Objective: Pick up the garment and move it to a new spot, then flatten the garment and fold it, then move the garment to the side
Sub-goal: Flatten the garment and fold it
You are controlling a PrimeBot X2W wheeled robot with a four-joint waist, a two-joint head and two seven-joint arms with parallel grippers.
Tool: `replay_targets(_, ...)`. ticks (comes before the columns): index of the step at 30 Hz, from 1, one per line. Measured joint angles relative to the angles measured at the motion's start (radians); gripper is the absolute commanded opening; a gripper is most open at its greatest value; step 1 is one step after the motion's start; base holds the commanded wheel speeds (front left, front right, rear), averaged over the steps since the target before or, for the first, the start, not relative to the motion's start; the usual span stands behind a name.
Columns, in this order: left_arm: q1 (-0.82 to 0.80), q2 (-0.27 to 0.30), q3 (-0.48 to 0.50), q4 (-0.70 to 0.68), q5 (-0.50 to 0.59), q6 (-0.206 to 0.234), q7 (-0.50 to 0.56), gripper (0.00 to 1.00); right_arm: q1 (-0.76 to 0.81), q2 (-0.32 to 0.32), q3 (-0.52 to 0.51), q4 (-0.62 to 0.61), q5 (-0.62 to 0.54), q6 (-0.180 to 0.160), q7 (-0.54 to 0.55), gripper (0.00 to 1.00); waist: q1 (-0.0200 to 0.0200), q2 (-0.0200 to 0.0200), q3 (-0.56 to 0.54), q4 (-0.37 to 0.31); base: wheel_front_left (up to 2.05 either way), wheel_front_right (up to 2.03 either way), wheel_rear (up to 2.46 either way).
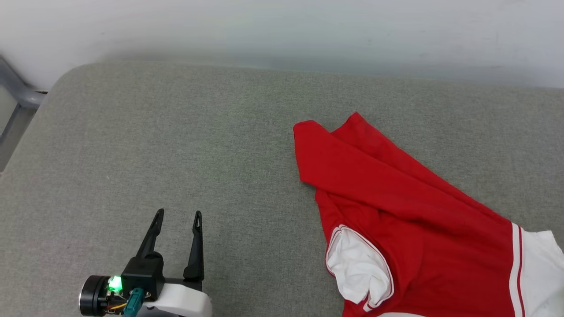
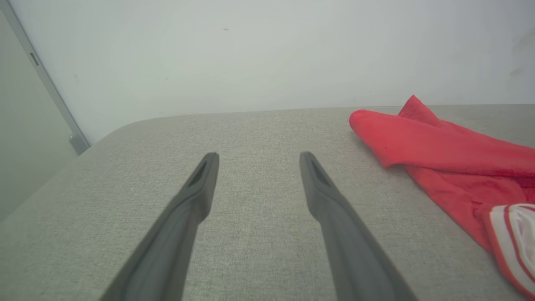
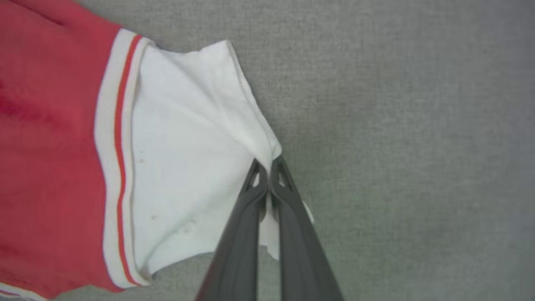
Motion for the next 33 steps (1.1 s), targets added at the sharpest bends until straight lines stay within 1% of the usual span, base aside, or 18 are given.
replay_targets(3, 0.0, 0.0, 0.001, 0.0, 0.0, 0.0, 0.0, 1.0, -0.006, 0.024, 0.017, 0.094, -0.012, 0.0, -0.018, 0.0, 0.0, 0.0, 0.005, 0.01, 0.0, 0.0, 0.0)
replay_targets(5, 0.0, 0.0, 0.001, 0.0, 0.0, 0.0, 0.0, 1.0, -0.018, 0.029, 0.03, 0.129, -0.017, 0.0, -0.031, 0.0, -0.0001, 0.0, 0.006, 0.013, 0.0, 0.0, 0.0)
replay_targets(7, 0.0, 0.0, 0.002, 0.0, 0.0, 0.001, 0.0, 1.0, -0.034, 0.037, 0.034, 0.153, -0.018, 0.0, -0.072, 0.0, -0.0001, 0.0, 0.006, 0.013, 0.0, 0.0, 0.0)
replay_targets(8, 0.0, 0.0, 0.003, 0.0, 0.0, 0.001, 0.0, 1.0, -0.042, 0.04, 0.036, 0.16, -0.021, 0.0, -0.098, 0.65, -0.0001, 0.0, 0.005, 0.012, 0.0, 0.0, 0.0)
replay_targets(9, 0.0, 0.0, 0.004, 0.0, 0.0, 0.001, 0.0, 1.0, -0.049, 0.04, 0.043, 0.16, -0.032, 0.0, -0.128, 1.0, -0.0001, 0.0, 0.003, 0.01, 0.0, 0.0, 0.0)
replay_targets(12, 0.0, 0.002, 0.005, 0.001, 0.0, 0.001, 0.0, 1.0, -0.077, 0.04, 0.045, 0.142, -0.06, 0.0, -0.235, 1.0, -0.0001, 0.0, -0.006, 0.005, 0.0, 0.0, 0.0)
replay_targets(16, 0.0, 0.006, 0.004, -0.004, 0.003, 0.0, 0.0, 1.0, -0.096, 0.035, 0.017, 0.064, -0.114, 0.0, -0.385, 1.0, -0.0001, 0.0, -0.022, -0.003, 0.0, 0.0, 0.0)
replay_targets(18, 0.001, 0.008, 0.002, -0.013, 0.005, -0.004, 0.0, 1.0, -0.095, 0.048, 0.002, 0.006, -0.145, 0.0, -0.438, 1.0, -0.0001, 0.0, -0.031, -0.008, 0.0, 0.0, 0.0)
replay_targets(20, 0.001, 0.011, -0.004, -0.022, 0.007, -0.009, 0.0, 1.0, -0.09, 0.074, -0.015, -0.061, -0.181, 0.0, -0.48, 1.0, -0.0001, 0.0, -0.039, -0.015, 0.0, 0.0, 0.0)
replay_targets(24, -0.003, 0.018, -0.035, -0.05, 0.015, -0.027, 0.0, 1.0, -0.052, 0.16, -0.037, -0.203, -0.234, 0.0, -0.518, 1.0, -0.0001, 0.0, -0.054, -0.023, 0.0, 0.0, 0.0)
replay_targets(29, -0.038, 0.033, -0.096, -0.086, 0.021, -0.076, 0.0, 1.0, 0.024, 0.251, -0.05, -0.345, -0.3, 0.0, -0.517, 1.0, -0.0001, 0.0, -0.064, -0.023, 0.0, 0.0, 0.0)
replay_targets(33, -0.078, 0.066, -0.17, -0.1, 0.017, -0.114, 0.0, 1.0, 0.08, 0.314, -0.061, -0.425, -0.339, 0.0, -0.531, 1.0, -0.0001, 0.0, -0.068, -0.024, 0.0, 0.0, 0.0)
